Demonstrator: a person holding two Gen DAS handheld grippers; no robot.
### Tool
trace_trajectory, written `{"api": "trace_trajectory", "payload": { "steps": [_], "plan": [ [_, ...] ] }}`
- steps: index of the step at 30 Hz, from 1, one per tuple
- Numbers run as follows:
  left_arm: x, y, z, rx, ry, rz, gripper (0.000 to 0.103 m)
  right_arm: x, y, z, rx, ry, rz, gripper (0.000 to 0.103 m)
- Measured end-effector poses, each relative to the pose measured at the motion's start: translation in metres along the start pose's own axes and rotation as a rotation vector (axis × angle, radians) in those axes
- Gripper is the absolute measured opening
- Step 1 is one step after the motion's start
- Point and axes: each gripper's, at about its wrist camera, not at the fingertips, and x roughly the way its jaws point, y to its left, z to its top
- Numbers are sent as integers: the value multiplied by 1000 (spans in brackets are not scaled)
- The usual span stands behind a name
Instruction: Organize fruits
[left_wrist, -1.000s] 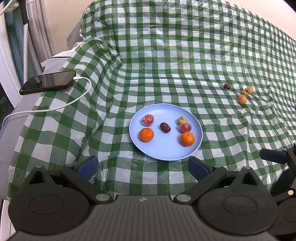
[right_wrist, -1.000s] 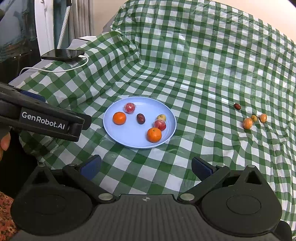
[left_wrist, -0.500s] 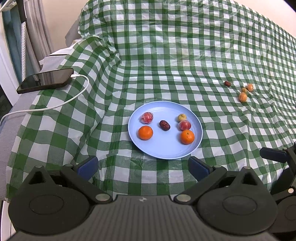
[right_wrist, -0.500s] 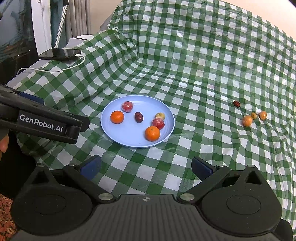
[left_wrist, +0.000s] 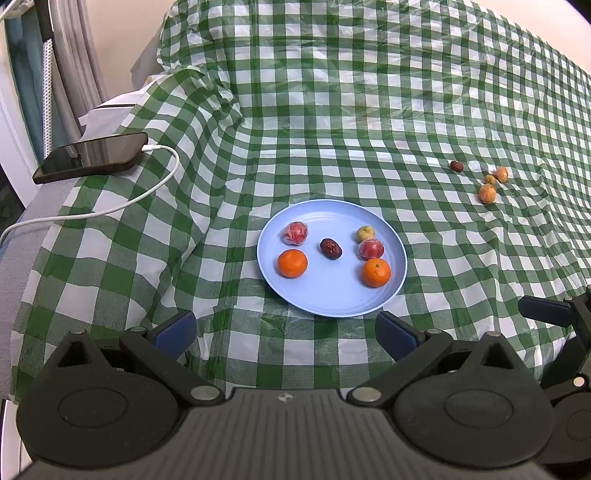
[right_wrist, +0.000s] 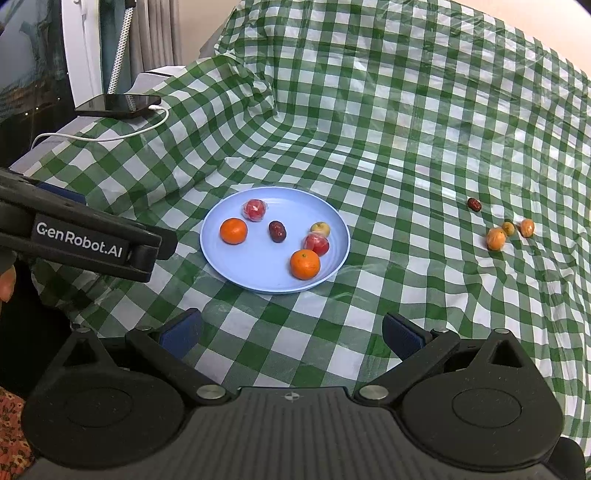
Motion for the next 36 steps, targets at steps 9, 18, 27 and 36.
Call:
{"api": "trace_trajectory", "payload": {
  "steps": [9,18,27,36],
  "plan": [
    [5,-5,2,19,14,7,103,6,-12,-2,52,7,-3,102],
    [16,-12,14,24,29,11,103,12,-36,-3,120,2,-40,102],
    [32,-43,42,66,14,-9,103,17,-85,-5,183,-28,-149,102],
    [64,-114,88,142,0,-91,103,23,-175,-4,271,-71,-295,102]
  ]
}}
